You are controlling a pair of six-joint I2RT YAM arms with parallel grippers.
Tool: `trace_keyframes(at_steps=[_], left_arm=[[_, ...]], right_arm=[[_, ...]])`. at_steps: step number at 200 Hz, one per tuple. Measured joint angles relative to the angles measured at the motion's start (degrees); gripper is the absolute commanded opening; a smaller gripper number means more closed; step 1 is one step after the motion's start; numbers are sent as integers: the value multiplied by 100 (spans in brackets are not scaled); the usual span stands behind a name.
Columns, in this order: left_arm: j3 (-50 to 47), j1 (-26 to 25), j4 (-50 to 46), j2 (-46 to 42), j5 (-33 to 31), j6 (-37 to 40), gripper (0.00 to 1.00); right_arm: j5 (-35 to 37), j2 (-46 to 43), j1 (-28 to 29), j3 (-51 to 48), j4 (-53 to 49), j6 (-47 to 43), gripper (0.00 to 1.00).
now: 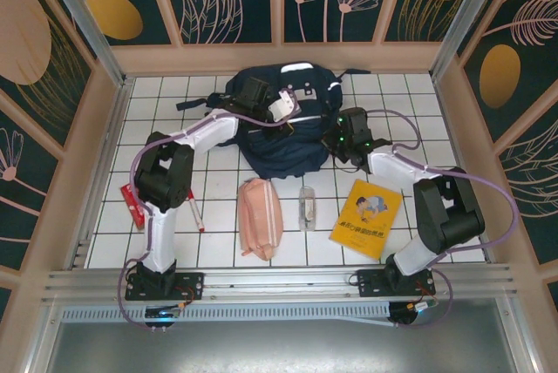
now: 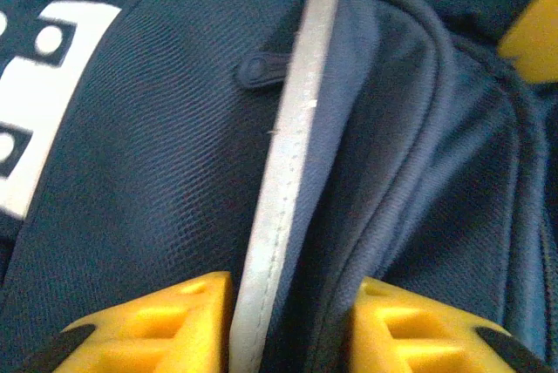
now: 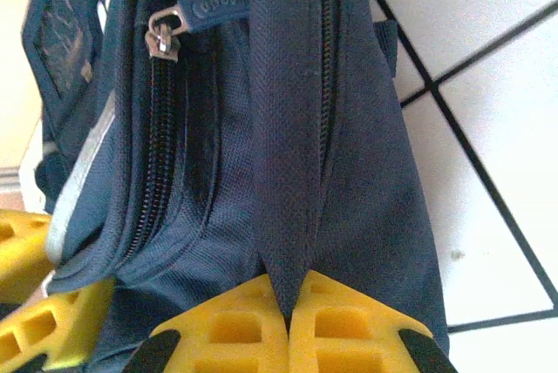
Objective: Pack books, pencil case, and school supplies into a backpack
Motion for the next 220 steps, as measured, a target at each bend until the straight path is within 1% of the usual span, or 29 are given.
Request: trace_keyframes(at_steps=[4,22,28,36,57,83,95,113,132,142,157,189,197,205,220], left_arm=[[-52,0,2,-59,-57,-50,38],[-332,2,48,-422,-326,-442,42],[-444,9,81,-577,-407,-623,43],[-621,22,142,-824,-503,-922,45],[-1193,68,280,-1626,-662,-1709,49],[-2205,96,378,-2809,-745,-2686,51],[-2677,96,363,-3265,-745,-3174,51],[-3254,96,258,-3705,-732,-3919,53],[-3729,96,90,-3897,-660,-4653,54],[-3963,96,0,-3921,-599,-4994,54],[-4325,96,-85,-3912,-474,-5455,52],[-4548,96,-262,-3866,-396,-5936,52],[-4548,96,-236,-3875,-398,-6013,52],[-4548,96,-227,-3884,-393,-6092,52],[-4548,96,-210,-3888,-396,-6201,53]], right_arm=[[4,0,37,-2,-28,-2,15],[-101,-24,146,-4,-164,-101,40],[-157,-52,160,-4,-236,-190,46],[-210,-111,162,-2,-393,-293,51],[-251,-326,146,57,-973,-708,53],[-251,-680,238,72,-1635,-1167,53],[-269,-824,417,68,-1845,-1325,53],[-455,-863,909,70,-2039,-1502,53],[-911,-634,1451,155,-2286,-1569,57],[-1023,-468,1674,221,-2402,-1596,60],[-1097,-284,1915,247,-2498,-1602,60],[-1139,-109,2004,247,-2544,-1523,60],[-1084,-101,2024,247,-2564,-1497,62],[-999,-101,2050,247,-2601,-1469,65],[-772,-105,2085,258,-2686,-1447,67]])
